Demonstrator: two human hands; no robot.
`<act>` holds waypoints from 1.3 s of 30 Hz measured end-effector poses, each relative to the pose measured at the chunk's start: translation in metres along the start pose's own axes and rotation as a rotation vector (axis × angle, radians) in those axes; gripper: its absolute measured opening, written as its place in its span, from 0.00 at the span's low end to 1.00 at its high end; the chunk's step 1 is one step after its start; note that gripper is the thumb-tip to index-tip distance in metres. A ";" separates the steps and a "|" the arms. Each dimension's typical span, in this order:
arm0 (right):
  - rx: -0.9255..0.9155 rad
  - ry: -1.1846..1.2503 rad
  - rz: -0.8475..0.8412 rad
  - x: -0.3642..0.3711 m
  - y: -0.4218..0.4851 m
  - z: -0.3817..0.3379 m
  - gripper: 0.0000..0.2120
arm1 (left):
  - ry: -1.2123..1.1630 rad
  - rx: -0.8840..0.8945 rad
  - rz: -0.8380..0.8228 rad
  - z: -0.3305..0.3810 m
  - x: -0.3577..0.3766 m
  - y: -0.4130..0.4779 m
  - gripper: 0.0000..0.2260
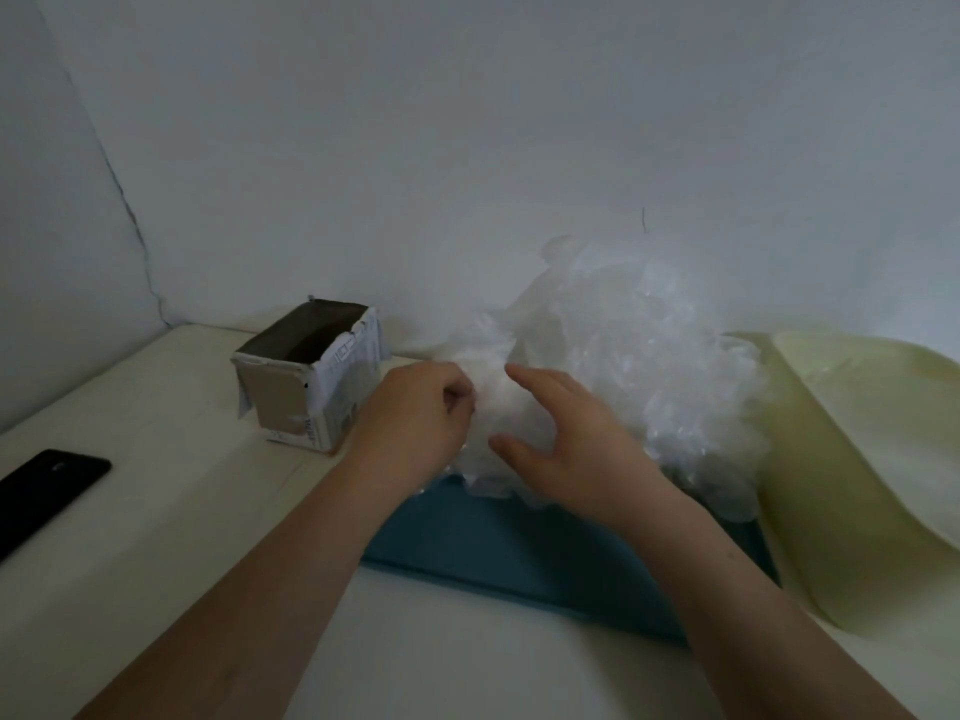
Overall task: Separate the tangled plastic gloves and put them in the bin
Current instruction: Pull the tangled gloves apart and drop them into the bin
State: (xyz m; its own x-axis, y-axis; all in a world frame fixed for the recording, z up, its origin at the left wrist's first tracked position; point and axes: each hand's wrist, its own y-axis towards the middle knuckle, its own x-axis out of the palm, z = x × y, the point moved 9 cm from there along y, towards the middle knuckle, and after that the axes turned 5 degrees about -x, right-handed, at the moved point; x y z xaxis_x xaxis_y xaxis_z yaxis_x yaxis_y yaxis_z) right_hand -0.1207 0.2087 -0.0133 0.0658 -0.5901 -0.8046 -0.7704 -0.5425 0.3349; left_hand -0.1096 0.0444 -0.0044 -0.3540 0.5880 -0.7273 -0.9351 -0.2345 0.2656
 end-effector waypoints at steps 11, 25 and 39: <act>0.104 0.675 0.324 -0.089 -0.012 -0.026 0.44 | -0.088 0.303 0.044 0.050 -0.058 -0.012 0.14; 0.326 1.016 0.167 -0.052 -0.009 0.004 0.07 | -0.741 -0.109 -0.177 0.035 -0.038 -0.015 0.29; 0.304 0.922 0.328 -0.054 -0.009 0.007 0.08 | -0.666 -0.046 -0.259 0.033 -0.023 -0.020 0.03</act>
State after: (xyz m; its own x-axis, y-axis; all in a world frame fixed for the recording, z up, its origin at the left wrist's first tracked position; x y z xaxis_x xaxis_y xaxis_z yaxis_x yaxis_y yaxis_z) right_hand -0.1215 0.2496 0.0240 0.1861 -0.9818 0.0378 -0.9579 -0.1728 0.2293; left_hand -0.0831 0.0609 0.0283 -0.0675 0.9734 -0.2187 -0.9940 -0.0467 0.0991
